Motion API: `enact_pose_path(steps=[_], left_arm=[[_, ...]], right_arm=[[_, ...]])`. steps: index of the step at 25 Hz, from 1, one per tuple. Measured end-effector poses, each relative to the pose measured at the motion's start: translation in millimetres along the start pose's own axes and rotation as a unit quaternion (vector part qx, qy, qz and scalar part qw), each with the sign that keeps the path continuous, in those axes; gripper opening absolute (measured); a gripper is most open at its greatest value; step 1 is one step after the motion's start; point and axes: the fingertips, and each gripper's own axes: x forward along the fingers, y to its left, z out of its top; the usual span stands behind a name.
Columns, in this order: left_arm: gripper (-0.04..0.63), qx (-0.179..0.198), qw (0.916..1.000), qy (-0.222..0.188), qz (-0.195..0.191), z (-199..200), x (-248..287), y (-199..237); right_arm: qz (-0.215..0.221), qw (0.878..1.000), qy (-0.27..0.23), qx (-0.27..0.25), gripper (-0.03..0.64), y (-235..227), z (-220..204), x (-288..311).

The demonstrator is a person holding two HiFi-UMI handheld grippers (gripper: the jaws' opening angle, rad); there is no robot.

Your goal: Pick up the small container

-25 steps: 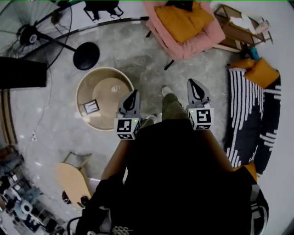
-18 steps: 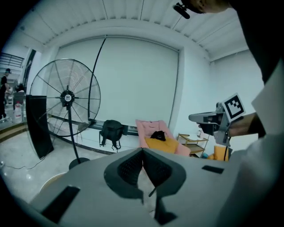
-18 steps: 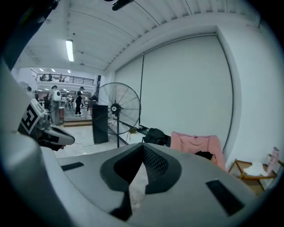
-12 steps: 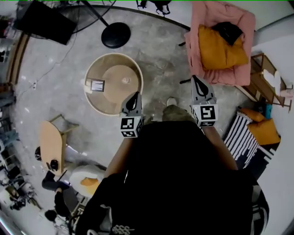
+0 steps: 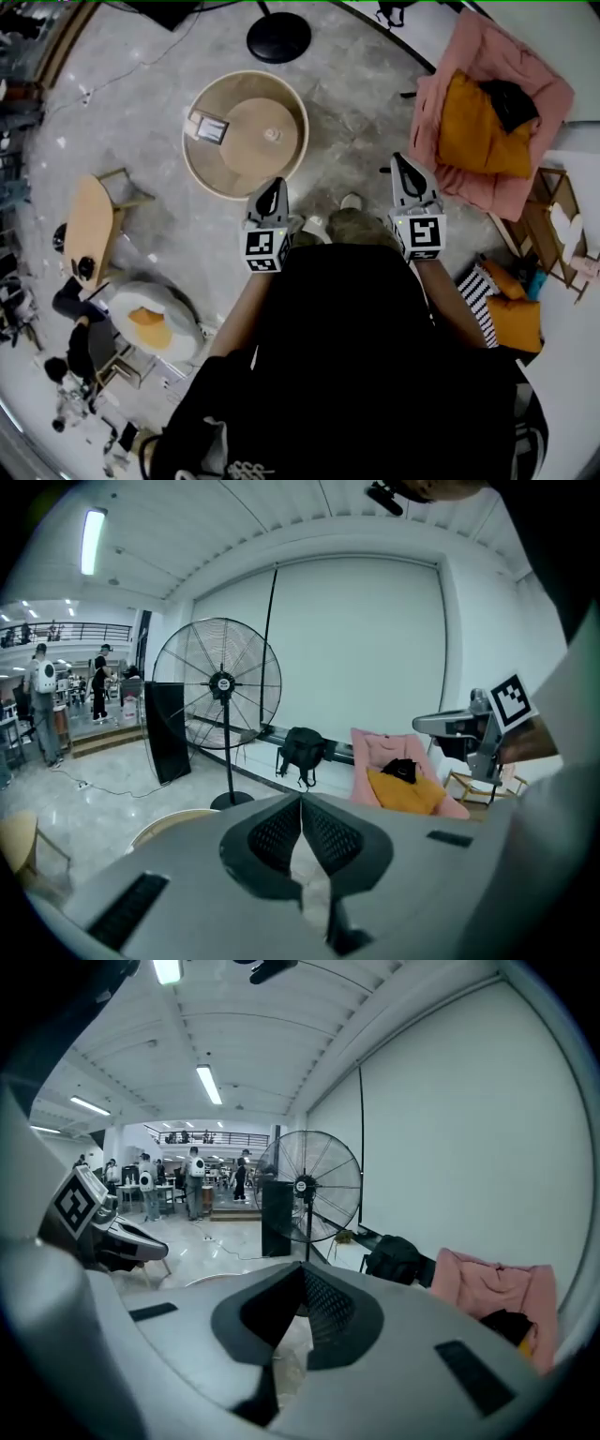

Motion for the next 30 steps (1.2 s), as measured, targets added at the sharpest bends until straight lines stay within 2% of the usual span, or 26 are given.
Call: enact_pose_path(steps=[10,16,21,26,30], left_arm=[[0.02,-0.042,0.9962,-0.004,0.076,-21.8,-33.2,35.3],[0.02,-0.074,0.9924,-0.02,0.096,-28.9,-39.7,59.1],[0.02,-0.084,0.9878,-0.04,0.125,-35.0,-33.1,84.2],[0.02,-0.107,0.987,-0.028,0.117,-71.5,9.7,121.2],[0.02,-0.095,0.9908,0.0,0.096,-103.9,53.5,153.7]], right_arm=[[0.089,0.996,0.012,-0.016,0.021,47.0,-5.9,43.3],[0.132,0.991,0.011,-0.024,0.021,84.1,3.2,63.6],[0.177,0.983,0.022,-0.04,0.021,113.3,-4.9,82.3],[0.202,0.977,0.037,-0.063,0.021,136.9,-17.6,112.3],[0.2,0.976,0.044,-0.076,0.021,151.4,-18.3,143.7]])
